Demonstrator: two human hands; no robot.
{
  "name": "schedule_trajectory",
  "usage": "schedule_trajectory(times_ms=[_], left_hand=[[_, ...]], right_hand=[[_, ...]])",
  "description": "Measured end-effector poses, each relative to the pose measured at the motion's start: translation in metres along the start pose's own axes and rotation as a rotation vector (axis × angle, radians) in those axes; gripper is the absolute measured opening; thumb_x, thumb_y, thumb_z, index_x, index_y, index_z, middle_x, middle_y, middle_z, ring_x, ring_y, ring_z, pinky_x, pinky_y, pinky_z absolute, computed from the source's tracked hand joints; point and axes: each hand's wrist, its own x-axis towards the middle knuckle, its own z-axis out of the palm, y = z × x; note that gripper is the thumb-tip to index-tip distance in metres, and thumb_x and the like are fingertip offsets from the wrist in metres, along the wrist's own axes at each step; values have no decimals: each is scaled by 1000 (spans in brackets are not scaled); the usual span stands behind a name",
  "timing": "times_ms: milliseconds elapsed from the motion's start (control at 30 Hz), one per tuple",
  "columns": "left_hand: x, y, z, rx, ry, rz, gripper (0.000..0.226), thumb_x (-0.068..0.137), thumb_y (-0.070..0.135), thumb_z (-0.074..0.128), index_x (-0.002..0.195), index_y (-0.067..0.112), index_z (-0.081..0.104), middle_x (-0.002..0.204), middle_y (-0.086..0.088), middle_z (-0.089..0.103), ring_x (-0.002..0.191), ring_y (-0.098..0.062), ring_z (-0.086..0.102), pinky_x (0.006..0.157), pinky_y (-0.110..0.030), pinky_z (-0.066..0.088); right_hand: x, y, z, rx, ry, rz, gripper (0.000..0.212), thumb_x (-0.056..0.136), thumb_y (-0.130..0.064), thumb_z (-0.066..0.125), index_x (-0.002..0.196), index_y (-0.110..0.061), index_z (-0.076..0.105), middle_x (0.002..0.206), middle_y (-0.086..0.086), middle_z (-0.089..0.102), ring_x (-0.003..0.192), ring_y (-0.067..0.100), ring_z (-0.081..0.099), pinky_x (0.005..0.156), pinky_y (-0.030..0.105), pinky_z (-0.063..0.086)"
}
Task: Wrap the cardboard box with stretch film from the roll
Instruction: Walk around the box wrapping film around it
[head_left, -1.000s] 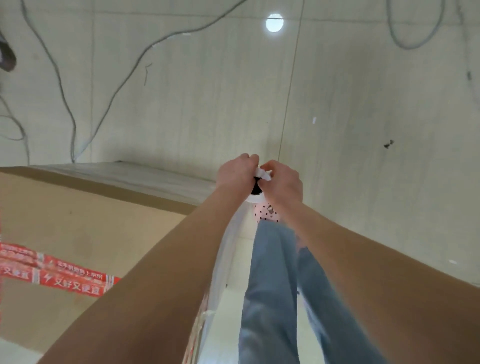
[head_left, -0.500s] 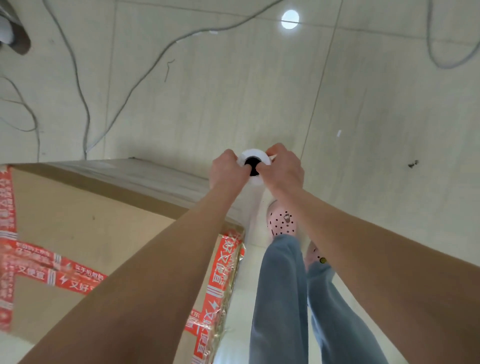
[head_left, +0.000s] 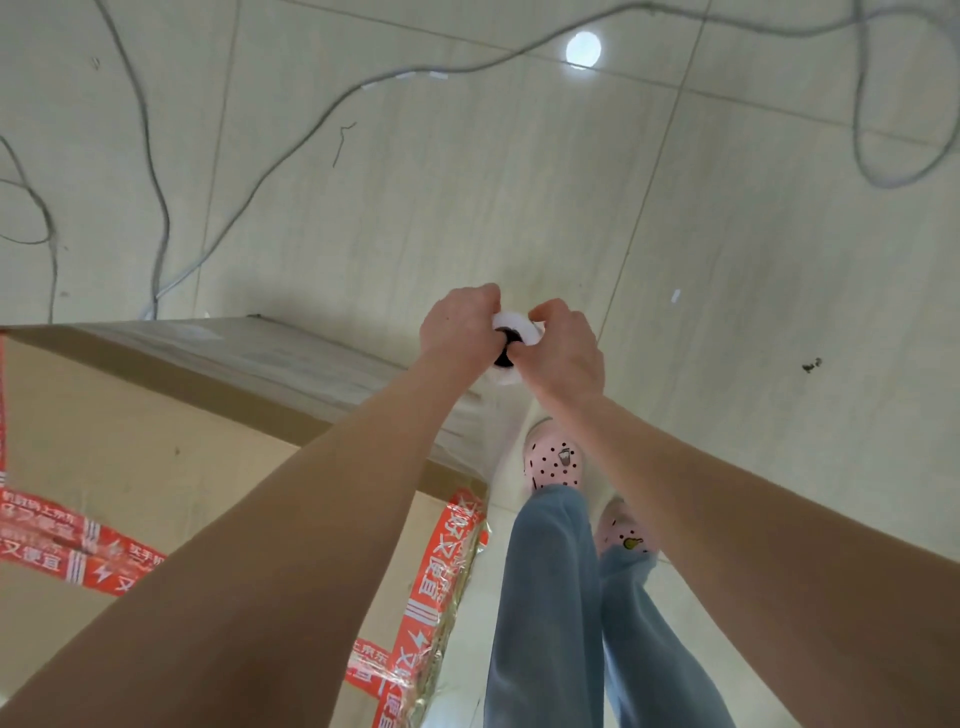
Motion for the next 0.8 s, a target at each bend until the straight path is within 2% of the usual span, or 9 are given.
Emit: schedule_trajectory(times_ms=[100,233,333,367,433,533,633,733,800], left_hand=[[4,-12,-7,-158,55,-147,18,80,20,60,95,11,56,86,-4,56,78,-26,53,62,-30,37],[7,-36,-14,-376,92,-331,17,77,24,61,80,11,50,84,-9,65,74,-29,65,67,-39,55],[6,-52,-14,-513,58,-417,20,77,25,62,73,13,46,85,-12,67,74,-30,69,69,-45,58],[6,-55,-15,-502,37,-404,20,78,26,63,77,13,47,87,-11,67,75,-29,68,70,-43,58],[8,-58,-20,-377,10,-307,25,81,26,64,96,11,51,94,-8,64,80,-25,63,68,-37,53],[13,-54,-25,-112,48,-56,40,86,23,61,122,13,46,114,-6,55,92,-25,59,69,-36,48],[17,-44,-27,46,83,62,29,89,19,55,117,13,50,110,-5,53,90,-26,58,62,-33,40],[24,-38,-35,20,109,13,18,88,12,52,105,10,55,99,-6,54,82,-25,54,61,-33,37],[27,-37,-40,-57,103,-52,15,86,10,51,100,10,57,94,-5,54,80,-25,54,61,-32,38]], right_hand=[[7,-13,4,36,5,8,39,83,-22,59,120,-23,49,116,2,55,89,19,55,70,27,35],[19,-47,13,51,-15,-48,34,82,-17,56,116,-25,56,113,1,59,98,21,59,74,28,42],[25,-66,18,-52,-57,-126,33,82,-11,52,110,-27,62,107,-1,64,97,20,60,82,30,47],[26,-69,18,-82,-72,-139,34,82,-10,51,109,-27,63,106,-1,64,94,20,59,78,29,46],[28,-71,16,-112,-93,-145,35,82,-11,51,110,-28,63,106,0,64,95,20,59,76,28,44],[28,-74,14,-161,-109,-168,35,84,-14,50,114,-27,62,109,0,63,101,21,59,79,28,44],[31,-75,10,-182,-107,-170,27,86,-16,50,110,-21,62,101,0,64,96,21,60,78,30,46],[37,-75,4,-184,-119,-157,20,86,-21,54,105,-18,57,89,-3,57,84,19,56,68,29,40],[41,-80,1,-215,-160,-174,19,86,-22,54,105,-17,57,89,-3,56,82,19,53,67,28,38]])
